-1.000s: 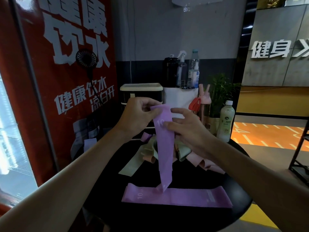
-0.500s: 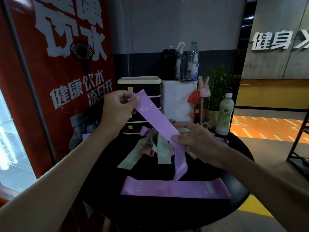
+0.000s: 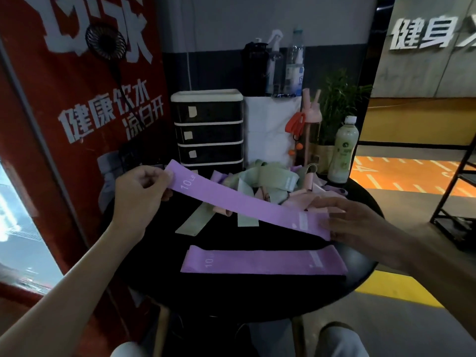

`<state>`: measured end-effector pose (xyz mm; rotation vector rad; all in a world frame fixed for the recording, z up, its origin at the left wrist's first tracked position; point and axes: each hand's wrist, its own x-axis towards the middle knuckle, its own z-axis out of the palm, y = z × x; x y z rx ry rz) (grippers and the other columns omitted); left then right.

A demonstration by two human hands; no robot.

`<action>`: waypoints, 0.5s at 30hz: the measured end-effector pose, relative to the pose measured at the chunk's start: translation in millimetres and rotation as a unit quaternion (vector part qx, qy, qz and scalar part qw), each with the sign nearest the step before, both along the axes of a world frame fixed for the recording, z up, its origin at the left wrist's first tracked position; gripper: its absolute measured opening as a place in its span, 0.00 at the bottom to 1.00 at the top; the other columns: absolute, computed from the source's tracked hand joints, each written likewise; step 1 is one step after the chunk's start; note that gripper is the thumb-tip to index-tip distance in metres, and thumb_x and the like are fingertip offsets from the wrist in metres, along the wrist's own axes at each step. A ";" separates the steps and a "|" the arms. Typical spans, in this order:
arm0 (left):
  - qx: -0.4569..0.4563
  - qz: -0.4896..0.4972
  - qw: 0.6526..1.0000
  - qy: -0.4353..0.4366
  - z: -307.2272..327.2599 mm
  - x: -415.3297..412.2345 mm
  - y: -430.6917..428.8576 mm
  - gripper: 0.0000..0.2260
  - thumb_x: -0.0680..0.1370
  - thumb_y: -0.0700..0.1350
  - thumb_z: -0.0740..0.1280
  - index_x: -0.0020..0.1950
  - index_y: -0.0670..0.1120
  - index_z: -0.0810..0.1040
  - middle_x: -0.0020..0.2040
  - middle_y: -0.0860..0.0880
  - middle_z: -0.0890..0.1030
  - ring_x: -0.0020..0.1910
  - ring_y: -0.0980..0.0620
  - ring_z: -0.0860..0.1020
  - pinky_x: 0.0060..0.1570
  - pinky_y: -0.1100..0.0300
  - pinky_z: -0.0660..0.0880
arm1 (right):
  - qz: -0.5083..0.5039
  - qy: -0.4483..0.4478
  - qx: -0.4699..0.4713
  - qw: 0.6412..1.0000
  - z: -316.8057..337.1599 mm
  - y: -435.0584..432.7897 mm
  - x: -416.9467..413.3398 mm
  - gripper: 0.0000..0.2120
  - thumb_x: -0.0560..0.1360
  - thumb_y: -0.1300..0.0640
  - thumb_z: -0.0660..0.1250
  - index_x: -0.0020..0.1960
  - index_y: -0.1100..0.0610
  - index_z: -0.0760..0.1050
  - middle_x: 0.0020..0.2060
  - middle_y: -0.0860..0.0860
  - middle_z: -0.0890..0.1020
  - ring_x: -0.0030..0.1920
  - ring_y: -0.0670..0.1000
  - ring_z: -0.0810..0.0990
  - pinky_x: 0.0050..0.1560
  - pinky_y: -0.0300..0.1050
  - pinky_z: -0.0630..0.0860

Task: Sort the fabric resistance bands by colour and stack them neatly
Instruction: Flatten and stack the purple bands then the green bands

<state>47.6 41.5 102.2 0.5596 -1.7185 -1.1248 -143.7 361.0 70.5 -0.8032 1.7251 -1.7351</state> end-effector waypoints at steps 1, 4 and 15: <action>0.007 0.001 1.000 -0.005 -6.9 2.8 1.2 0.05 0.78 0.42 0.71 0.44 0.42 0.81 0.37 0.47 0.82 0.30 0.61 0.78 0.31 0.70 0.74 | -0.011 0.000 0.002 1.000 -2.9 4.2 0.5 0.43 0.49 0.45 0.86 0.58 0.60 0.77 0.47 0.58 0.81 0.46 0.56 0.79 0.46 0.49 0.76; 0.023 -0.005 0.999 -0.029 -29.9 9.0 4.0 0.06 0.78 0.43 0.71 0.43 0.41 0.81 0.37 0.45 0.82 0.31 0.58 0.78 0.33 0.68 0.75 | -0.062 0.023 0.042 0.997 -12.2 10.3 5.3 0.26 0.63 0.55 0.80 0.57 0.60 0.76 0.41 0.55 0.85 0.41 0.52 0.83 0.45 0.49 0.77; -0.055 -0.016 0.986 -0.159 -100.2 25.9 21.0 0.09 0.75 0.39 0.73 0.36 0.45 0.78 0.43 0.50 0.79 0.41 0.58 0.77 0.45 0.65 0.71 | -0.224 0.329 0.173 0.901 -68.0 10.9 10.8 0.11 0.77 0.64 0.66 0.55 0.53 0.72 0.34 0.48 0.82 0.37 0.45 0.78 0.35 0.46 0.72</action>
